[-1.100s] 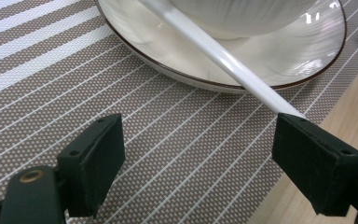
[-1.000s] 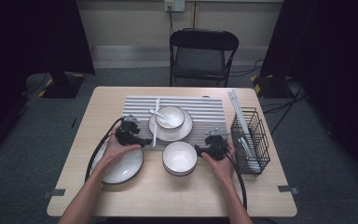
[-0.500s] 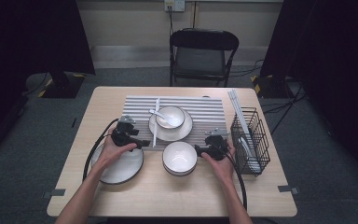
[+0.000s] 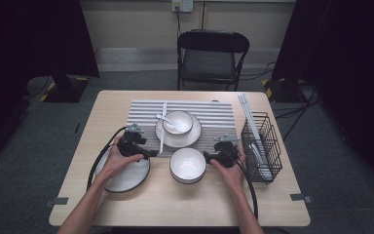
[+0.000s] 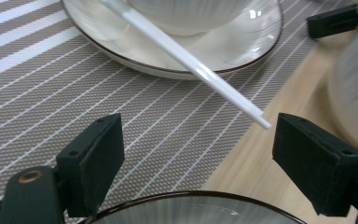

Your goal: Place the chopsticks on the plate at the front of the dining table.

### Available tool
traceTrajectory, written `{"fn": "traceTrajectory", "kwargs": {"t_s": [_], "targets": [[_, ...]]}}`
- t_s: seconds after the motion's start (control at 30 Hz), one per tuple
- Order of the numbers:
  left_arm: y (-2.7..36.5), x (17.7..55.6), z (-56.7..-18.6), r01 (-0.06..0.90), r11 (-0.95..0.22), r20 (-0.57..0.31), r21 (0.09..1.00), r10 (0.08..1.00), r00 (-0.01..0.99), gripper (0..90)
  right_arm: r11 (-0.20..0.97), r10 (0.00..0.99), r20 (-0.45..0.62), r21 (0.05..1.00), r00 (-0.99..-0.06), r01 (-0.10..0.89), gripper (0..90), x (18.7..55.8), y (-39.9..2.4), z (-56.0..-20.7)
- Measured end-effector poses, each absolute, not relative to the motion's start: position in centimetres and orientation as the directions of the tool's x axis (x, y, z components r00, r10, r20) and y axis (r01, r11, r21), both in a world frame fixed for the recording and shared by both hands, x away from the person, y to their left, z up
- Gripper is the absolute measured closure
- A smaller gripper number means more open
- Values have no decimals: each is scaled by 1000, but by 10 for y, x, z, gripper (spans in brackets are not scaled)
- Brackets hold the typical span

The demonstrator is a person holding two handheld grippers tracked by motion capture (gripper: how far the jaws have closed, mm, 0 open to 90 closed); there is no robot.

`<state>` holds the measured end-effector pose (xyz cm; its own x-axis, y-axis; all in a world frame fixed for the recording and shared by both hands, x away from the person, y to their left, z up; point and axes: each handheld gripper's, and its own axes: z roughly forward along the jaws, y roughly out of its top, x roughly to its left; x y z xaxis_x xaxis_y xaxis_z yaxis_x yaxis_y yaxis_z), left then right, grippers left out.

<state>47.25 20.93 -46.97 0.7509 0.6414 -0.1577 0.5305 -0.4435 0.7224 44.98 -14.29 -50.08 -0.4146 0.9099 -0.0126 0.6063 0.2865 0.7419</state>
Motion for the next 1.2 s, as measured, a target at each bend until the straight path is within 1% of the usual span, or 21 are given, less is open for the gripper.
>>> {"fn": "traceTrajectory", "kwargs": {"t_s": [0.17,0.73,0.77,0.97,1.2], "targets": [[207,472,-474,539,-466,-145,702,648,748,165,286,910,-13,742,-414,606,169,450,-143,-501],[200,471,-477,515,-503,-120,694,625,772,168,286,910,-12,742,-415,606,169,450,-143,-501],[199,470,-477,509,-513,-105,691,625,773,170,286,910,-12,742,-414,606,169,450,-143,-501],[198,471,-477,507,-530,-88,680,626,775,175,286,910,-12,742,-415,606,169,450,-143,-501],[198,472,-479,512,-532,-97,675,623,776,190,286,910,-12,742,-415,606,169,450,-143,-501]]}}
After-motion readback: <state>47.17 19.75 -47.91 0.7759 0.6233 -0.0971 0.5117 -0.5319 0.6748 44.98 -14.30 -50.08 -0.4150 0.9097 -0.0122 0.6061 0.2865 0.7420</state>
